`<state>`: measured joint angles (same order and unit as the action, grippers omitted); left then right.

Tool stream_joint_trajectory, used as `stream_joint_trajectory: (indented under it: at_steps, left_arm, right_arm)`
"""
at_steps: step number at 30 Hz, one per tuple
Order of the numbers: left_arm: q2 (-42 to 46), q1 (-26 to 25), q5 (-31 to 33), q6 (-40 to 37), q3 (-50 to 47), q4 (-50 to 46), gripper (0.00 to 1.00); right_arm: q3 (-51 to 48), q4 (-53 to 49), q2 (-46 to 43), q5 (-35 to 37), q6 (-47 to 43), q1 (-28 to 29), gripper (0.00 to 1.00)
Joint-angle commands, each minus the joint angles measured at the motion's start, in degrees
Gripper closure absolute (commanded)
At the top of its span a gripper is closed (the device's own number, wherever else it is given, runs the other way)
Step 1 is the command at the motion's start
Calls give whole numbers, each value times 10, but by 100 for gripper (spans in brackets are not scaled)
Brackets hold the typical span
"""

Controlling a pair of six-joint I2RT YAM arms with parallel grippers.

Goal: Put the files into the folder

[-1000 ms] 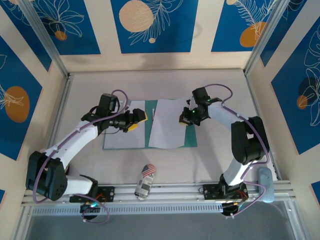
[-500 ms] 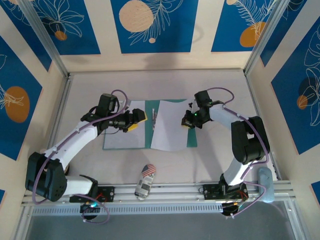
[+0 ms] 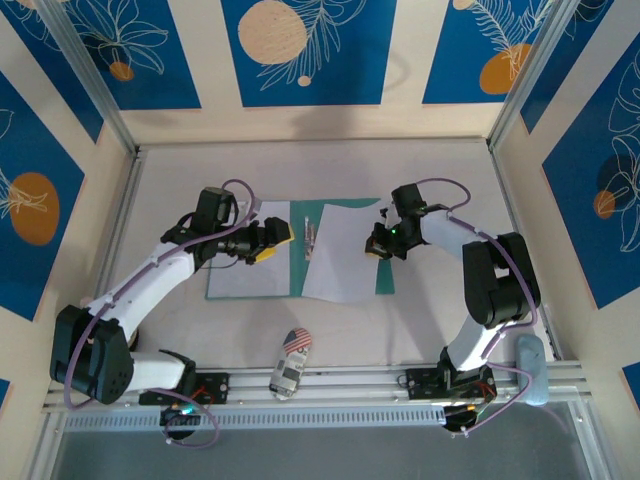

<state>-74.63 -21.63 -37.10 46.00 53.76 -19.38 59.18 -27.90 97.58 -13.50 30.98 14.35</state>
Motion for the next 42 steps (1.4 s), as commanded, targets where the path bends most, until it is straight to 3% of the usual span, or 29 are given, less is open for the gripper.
stream_joint_trajectory:
  at_steps: [1, 8, 16, 42]
  left_arm:
    - [11, 7, -13, -1, -5, -10, 18]
    - [9, 7, -15, -1, -6, -7, 19]
    - [5, 7, -20, 7, -10, 2, 19]
    - [-32, 6, -32, -2, 12, 0, 22]
  right_arm:
    - [-12, 0, -13, -13, 0, -4, 100]
    - [-15, 16, -14, -21, -5, 1, 100]
    - [24, -22, -2, 9, -71, 3, 100]
    - [130, -90, 70, -34, -251, -17, 100]
